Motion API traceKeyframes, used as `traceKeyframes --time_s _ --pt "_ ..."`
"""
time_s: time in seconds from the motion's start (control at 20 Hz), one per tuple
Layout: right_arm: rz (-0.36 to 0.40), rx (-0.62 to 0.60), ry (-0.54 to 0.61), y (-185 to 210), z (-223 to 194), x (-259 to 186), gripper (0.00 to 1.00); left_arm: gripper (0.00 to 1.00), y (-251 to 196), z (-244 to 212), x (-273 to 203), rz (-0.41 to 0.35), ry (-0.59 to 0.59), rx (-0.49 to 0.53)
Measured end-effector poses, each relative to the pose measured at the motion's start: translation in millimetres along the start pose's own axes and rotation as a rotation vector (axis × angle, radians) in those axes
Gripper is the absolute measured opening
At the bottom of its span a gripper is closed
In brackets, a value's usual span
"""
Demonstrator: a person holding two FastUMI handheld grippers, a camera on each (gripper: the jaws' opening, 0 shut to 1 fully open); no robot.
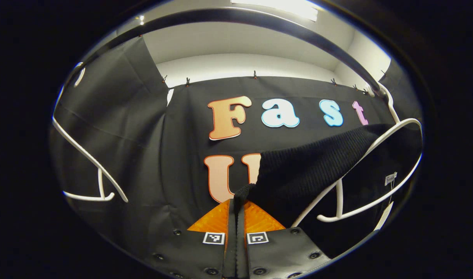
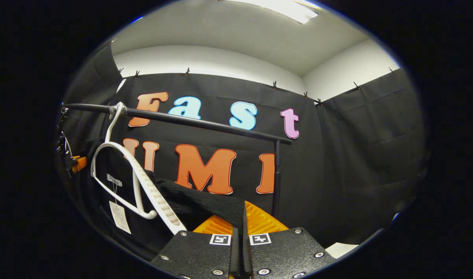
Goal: Grasp the clothes on the hanger with both hands and then place them into the laundry hamper below.
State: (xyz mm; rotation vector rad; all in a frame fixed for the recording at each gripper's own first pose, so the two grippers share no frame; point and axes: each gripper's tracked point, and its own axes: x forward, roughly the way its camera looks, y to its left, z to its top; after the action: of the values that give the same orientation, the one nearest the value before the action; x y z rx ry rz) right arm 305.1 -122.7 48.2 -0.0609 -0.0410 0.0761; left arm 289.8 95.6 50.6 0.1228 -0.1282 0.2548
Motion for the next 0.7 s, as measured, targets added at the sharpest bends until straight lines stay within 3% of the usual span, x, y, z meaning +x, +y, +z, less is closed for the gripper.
traceKeyframes --time_s 0.2,0.35,0.7 --pt "0.013 0.011 0.026 8 -18 -7 0.03 0.07 -6 -32 8 -0.02 0.108 -0.032" --pt "0.029 0.024 0.037 17 -26 -12 0.03 0.07 4 -52 16 0.01 0.146 -0.059" --pt "0.041 0.045 0.076 42 -59 -44 0.03 0.07 23 -97 -34 0.03 0.227 -0.031"
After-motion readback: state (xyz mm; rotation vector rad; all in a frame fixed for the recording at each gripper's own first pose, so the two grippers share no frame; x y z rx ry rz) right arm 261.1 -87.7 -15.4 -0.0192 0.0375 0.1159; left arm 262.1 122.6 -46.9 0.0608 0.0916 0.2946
